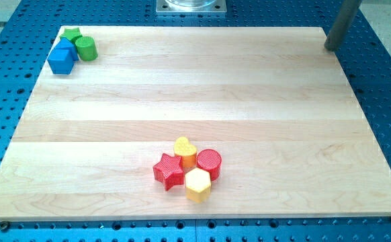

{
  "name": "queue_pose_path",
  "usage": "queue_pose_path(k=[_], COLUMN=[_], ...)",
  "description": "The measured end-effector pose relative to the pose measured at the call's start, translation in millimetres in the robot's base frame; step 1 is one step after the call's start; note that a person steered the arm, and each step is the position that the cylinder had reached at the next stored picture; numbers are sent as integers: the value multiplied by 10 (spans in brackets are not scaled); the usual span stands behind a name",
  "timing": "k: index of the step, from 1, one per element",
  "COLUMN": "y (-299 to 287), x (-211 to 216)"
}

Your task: Move the hexagon into the red star

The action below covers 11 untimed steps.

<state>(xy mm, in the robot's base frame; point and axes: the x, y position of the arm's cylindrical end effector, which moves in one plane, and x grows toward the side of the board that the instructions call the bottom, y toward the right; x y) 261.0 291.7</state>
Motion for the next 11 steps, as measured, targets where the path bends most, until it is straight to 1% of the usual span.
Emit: queue_pose_path(k=[1, 2, 3, 4, 5, 6, 7, 8, 9, 10, 11], y=[-110, -228, -671, -1038, -955, -923, -955, -1385, -1673, -1673, -1997], x=[11, 324, 922, 1775, 2729, 3575, 3577, 3566, 3566, 3566, 3438])
